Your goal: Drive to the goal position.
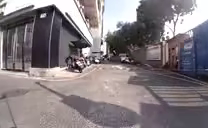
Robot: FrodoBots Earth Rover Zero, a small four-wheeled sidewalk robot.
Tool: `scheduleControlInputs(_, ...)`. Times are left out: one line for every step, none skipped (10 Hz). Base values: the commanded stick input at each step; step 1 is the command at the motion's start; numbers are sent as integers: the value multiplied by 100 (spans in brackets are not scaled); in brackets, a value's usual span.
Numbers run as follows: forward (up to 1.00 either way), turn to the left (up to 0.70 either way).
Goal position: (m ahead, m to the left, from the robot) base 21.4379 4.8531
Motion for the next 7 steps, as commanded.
scheduleControlInputs(45, 0)
scheduleControlInputs(45, 0)
scheduleControlInputs(45, 0)
scheduleControlInputs(45, 0)
scheduleControlInputs(45, 0)
scheduleControlInputs(45, 0)
scheduleControlInputs(45, 0)
